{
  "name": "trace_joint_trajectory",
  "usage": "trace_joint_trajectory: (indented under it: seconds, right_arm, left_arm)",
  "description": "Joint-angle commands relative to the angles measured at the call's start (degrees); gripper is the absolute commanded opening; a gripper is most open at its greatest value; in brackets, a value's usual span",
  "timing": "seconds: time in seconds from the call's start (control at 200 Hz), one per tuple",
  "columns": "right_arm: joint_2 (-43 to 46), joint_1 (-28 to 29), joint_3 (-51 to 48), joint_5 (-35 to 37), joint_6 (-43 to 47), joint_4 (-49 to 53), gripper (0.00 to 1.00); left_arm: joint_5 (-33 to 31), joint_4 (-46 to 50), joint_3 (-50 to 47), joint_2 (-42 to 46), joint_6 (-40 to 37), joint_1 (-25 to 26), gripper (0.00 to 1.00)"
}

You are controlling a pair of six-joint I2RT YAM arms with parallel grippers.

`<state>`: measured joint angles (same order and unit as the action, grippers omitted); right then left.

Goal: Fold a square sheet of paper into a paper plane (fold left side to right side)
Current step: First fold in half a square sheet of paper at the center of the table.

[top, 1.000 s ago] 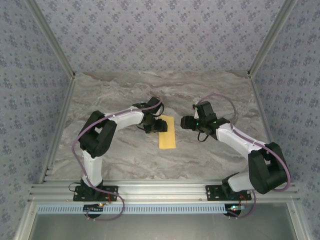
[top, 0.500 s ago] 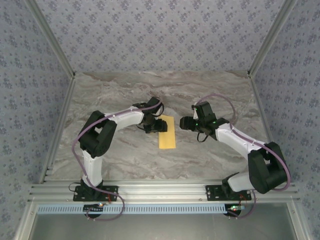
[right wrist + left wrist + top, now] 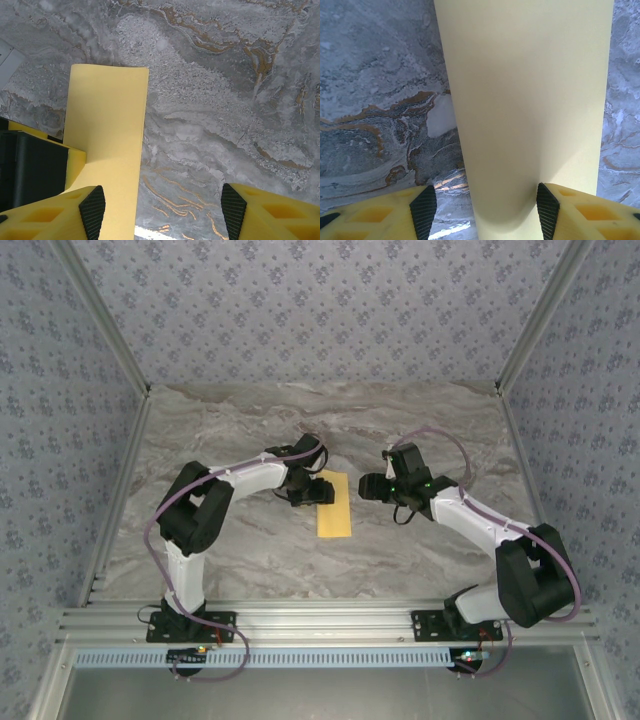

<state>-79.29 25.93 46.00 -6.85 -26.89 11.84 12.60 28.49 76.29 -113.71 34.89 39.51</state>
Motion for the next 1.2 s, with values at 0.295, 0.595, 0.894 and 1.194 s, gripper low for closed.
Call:
trace_joint_trajectory:
  seconds: [0.295,0.595,0.894,1.194]
  right_arm:
    - [-0.6,0.6,-0.1,-0.4,0.7,0.4,0.66]
    - [-0.6,0.7,-0.1,-0.4,0.7,0.6,0.66]
    - [-0.6,0.9,0.0,-0.4,0.7,0.6,0.67]
    - [-1.4,1.0,-0.3,-2.8,-0.7,-1.6,0.66]
  left_arm:
    - [2.7,-2.7,-1.7,-4.1,-0.7,1.6,0.60]
    - [2.5,-2.4,-1.8,-4.0,-1.2,1.7,0.58]
    - [2.5,-2.4,-2.1,-4.0,-1.6,1.6,0.57]
    - [2.3,-2.3,-2.1,-4.0,-1.4,1.6,0.58]
